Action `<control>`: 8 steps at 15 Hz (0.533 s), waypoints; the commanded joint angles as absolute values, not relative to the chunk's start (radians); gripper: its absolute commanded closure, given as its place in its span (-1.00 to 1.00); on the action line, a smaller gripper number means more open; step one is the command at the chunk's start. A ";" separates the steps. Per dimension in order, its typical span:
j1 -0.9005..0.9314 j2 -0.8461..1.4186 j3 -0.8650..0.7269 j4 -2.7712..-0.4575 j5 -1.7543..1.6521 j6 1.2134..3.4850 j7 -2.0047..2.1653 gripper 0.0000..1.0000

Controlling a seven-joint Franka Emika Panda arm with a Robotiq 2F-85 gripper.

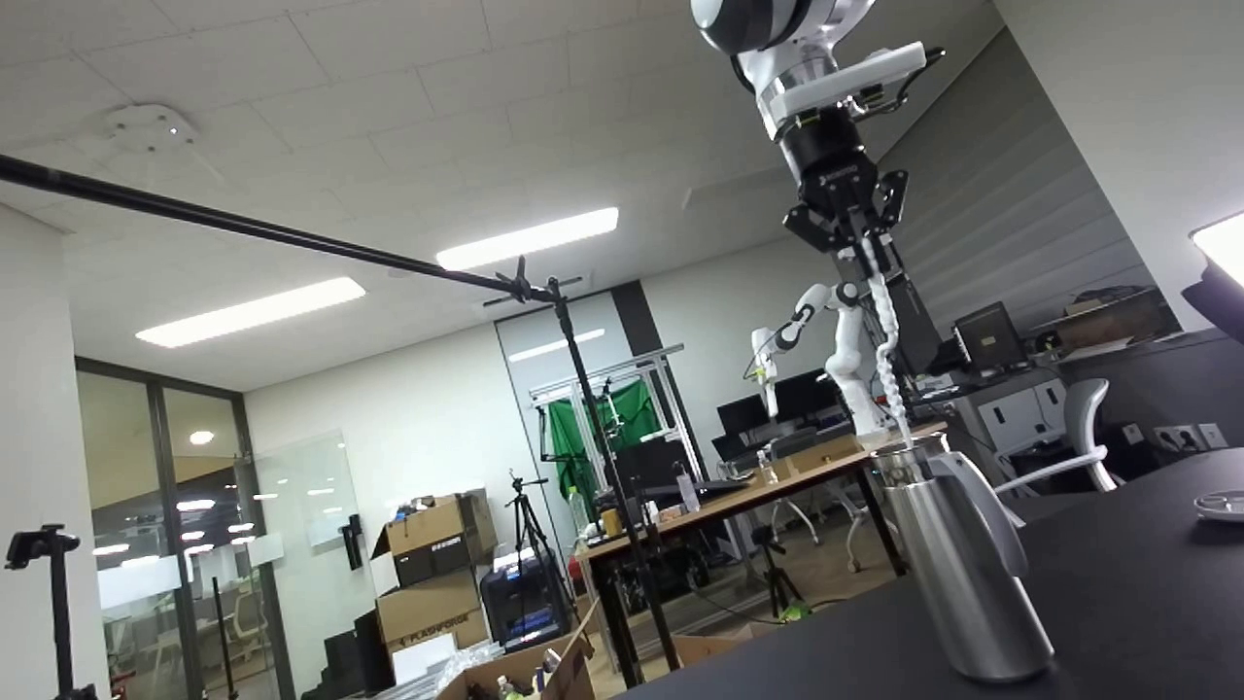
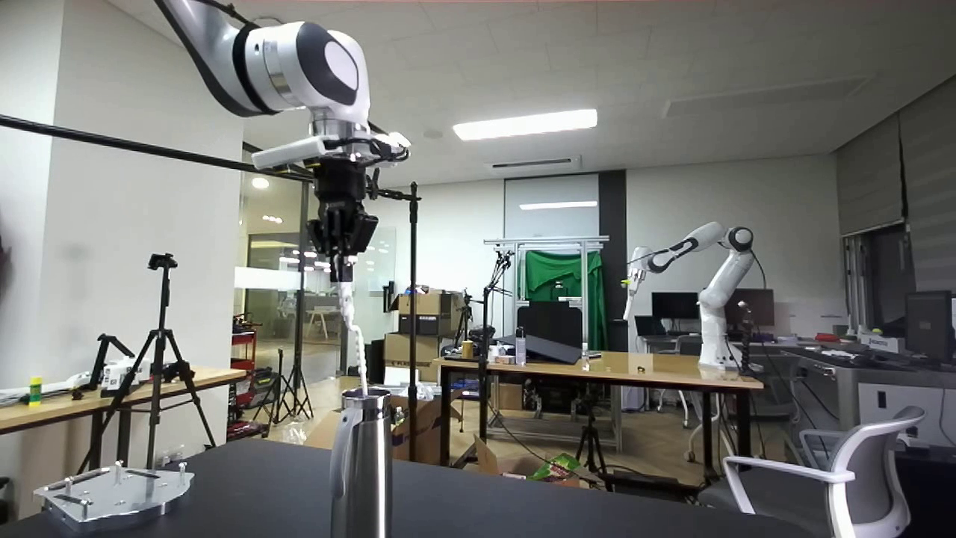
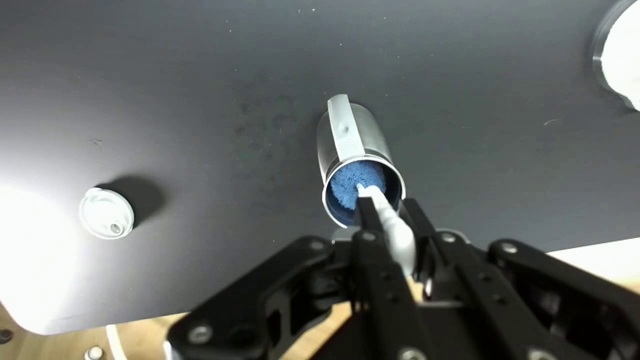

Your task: Use the brush to scrub inside the jar

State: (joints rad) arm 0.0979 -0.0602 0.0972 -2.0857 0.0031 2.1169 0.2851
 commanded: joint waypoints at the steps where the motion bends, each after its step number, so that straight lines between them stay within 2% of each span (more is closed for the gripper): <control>1: 0.074 0.018 0.074 -1.977 0.040 2.035 0.196 0.92; 8: 0.059 0.314 0.055 -1.808 0.037 2.004 0.084 0.92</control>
State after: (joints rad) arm 0.0546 0.1904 0.0551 -1.9168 0.0441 2.0346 0.1060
